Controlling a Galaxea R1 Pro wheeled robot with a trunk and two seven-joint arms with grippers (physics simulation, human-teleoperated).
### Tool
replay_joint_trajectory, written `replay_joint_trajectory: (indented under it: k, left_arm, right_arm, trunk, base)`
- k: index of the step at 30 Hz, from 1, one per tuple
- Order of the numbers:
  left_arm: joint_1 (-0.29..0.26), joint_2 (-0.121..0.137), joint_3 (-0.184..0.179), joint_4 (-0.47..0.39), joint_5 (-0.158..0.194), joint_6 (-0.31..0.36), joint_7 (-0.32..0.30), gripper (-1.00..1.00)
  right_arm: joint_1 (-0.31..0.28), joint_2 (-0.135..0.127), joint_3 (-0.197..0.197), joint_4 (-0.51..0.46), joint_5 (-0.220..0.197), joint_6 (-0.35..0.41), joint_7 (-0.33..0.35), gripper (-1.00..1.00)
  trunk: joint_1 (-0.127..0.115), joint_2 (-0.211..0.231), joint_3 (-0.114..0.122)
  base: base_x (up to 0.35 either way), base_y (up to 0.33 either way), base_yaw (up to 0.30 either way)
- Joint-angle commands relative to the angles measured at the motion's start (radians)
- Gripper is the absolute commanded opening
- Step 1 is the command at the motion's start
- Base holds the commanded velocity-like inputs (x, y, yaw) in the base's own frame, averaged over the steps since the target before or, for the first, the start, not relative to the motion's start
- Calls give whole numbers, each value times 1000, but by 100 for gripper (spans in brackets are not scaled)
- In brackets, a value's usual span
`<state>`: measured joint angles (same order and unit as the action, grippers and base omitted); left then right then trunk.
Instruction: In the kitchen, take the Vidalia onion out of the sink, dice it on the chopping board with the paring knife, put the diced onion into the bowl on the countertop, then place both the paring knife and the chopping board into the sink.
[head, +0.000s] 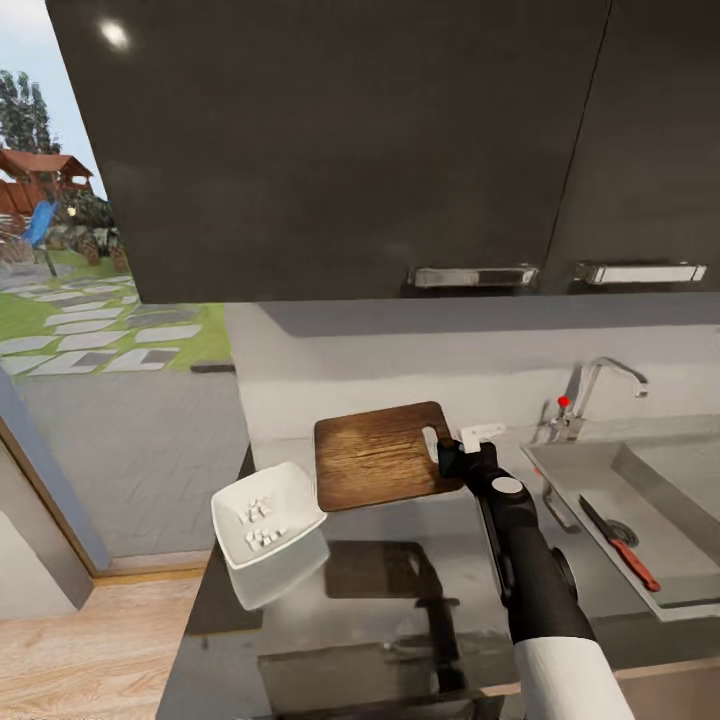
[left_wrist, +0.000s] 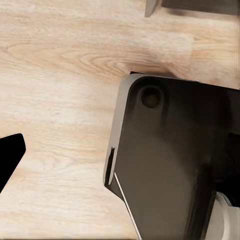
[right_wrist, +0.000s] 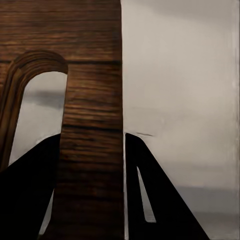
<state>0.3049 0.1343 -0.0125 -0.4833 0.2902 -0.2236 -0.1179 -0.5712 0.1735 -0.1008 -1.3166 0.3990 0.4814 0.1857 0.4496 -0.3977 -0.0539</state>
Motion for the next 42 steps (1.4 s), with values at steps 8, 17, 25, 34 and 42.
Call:
replay_joint_trajectory:
  k: [8,17,25,34,42]
  left_arm:
    - [0,1,-1,-1,10,0,-5,100]
    - [0,0,-1,-1,10,0,-5,100]
    - [0,0,-1,-1,10,0,-5,100]
    - [0,0,-1,-1,10,0,-5,100]
    - [0,1,-1,-1,10,0,-5,100]
  right_arm:
    - [-1,1,-1,-2,9,3,9,-100]
    - [-1,1,-9,0,9,4,-53,-100]
    - [-1,1,-9,2,-121,4,-235,-100]
    - [-1,1,-7,13,-156,-4,-353,-100]
    - [-1,1,-6,15,-158,-6,-440,-100]
  trunk:
    - [0,-2,-2]
    - [0,-2,-2]
    - [0,-2,-2]
    - [0,-2,-2]
    - [0,-2,-2]
  base:
    - [-77,-308,0]
    - [-5,-316,0]
    - [0,-316,0]
    - [0,-316,0]
    - [0,-316,0]
